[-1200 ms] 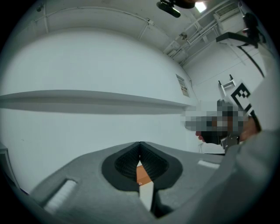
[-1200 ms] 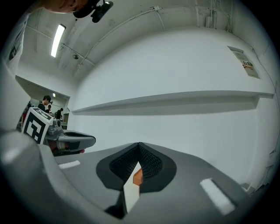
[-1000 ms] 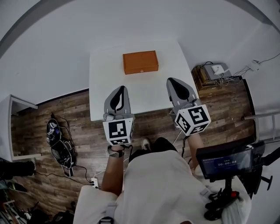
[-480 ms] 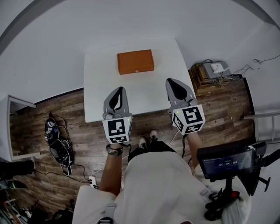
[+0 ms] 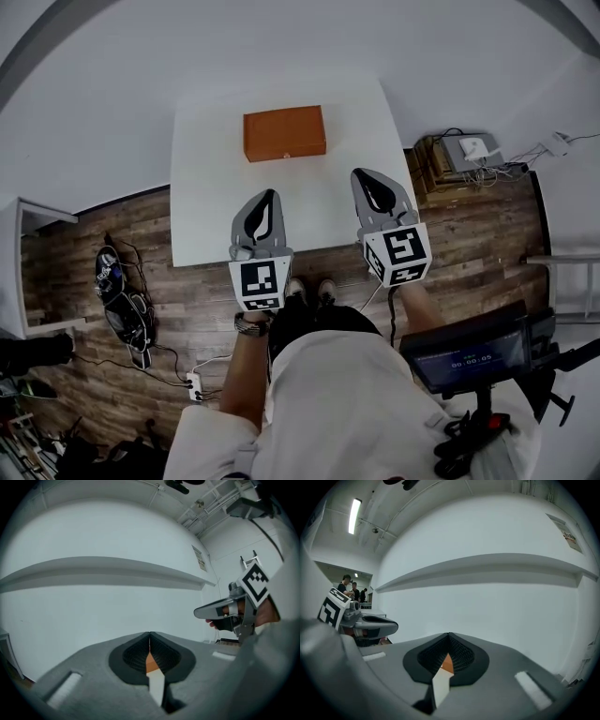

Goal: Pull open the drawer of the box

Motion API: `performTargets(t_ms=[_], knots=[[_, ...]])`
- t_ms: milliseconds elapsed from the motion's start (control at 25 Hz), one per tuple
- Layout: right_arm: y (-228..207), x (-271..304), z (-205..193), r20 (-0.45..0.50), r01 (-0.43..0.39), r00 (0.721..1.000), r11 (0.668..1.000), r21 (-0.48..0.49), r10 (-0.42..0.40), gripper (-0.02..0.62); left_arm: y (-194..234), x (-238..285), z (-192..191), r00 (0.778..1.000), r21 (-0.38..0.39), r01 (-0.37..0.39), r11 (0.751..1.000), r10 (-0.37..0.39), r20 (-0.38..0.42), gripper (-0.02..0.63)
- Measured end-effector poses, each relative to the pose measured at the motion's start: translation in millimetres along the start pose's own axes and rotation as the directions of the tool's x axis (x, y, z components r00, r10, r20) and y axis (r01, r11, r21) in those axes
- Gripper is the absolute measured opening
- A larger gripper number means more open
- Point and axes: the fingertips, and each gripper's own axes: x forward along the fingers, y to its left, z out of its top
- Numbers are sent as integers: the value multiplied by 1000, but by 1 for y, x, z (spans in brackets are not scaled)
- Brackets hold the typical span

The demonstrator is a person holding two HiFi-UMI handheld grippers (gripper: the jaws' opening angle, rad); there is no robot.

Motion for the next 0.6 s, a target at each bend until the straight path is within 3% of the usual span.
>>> performTargets(t_ms=[400,600], knots=[[-21,46,-31,-31,-19,999,999,31,20,67,-12,53,-32,998,-48,34,998,-36,-44,41],[-22,66,-44,-56,-11,998,999,35,13,67,5,71,-51,997,-90,20,996,-26,-70,43]])
